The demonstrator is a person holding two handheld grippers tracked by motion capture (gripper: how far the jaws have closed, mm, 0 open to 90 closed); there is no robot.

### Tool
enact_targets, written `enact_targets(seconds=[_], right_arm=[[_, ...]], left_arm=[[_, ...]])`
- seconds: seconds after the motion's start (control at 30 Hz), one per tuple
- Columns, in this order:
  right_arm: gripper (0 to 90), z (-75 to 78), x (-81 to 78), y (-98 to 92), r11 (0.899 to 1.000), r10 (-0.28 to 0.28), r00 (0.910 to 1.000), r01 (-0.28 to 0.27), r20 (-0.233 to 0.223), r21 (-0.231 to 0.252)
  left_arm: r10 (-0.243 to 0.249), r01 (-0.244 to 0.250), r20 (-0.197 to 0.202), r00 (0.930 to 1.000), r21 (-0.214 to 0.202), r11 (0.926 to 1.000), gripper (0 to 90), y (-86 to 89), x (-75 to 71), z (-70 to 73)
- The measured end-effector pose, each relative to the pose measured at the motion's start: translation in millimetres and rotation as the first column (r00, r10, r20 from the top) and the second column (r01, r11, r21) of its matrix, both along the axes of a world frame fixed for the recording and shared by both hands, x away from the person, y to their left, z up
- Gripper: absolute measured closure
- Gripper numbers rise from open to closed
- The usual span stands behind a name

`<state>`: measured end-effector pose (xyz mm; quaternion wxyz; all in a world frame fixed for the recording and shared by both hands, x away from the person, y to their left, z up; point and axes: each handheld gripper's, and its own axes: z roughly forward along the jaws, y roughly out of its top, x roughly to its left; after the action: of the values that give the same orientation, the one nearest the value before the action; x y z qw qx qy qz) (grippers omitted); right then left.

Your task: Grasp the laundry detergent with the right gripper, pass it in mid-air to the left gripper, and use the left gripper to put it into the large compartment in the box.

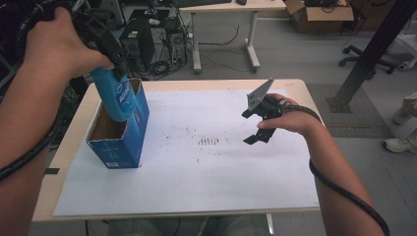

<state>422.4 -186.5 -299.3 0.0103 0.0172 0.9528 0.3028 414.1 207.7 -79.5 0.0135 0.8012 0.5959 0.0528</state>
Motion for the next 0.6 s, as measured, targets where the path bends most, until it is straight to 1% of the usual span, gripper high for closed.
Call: enact_targets(seconds=[0.1,0.27,0.37,0.6], right_arm=[[2.5,1.7,0.9,1.0,1.000,0.000,1.0000,0.000,-0.004,-0.019],[2.5,3.1,1.3,1.0,0.999,0.000,1.0000,0.000,-0.008,-0.034],[2.6,3.7,1.5,0.7,0.999,0.001,0.9999,-0.001,-0.011,-0.044],[2.7,7.1,2.4,2.0,0.997,0.004,0.9998,-0.006,-0.018,-0.080]], left_arm=[[0.018,-0.018,-0.002,0.9998,0.006,0.9998,37.2,4.8,0.4,1.5],[0.052,-0.052,-0.007,0.9986,0.005,0.9986,37.2,13.2,1.0,4.7],[0.090,-0.090,-0.008,0.9959,0.000,0.9960,37.2,19.2,2.1,6.3],[0.121,-0.120,-0.003,0.9927,0.009,0.9927,37.1,29.4,3.6,5.0]])
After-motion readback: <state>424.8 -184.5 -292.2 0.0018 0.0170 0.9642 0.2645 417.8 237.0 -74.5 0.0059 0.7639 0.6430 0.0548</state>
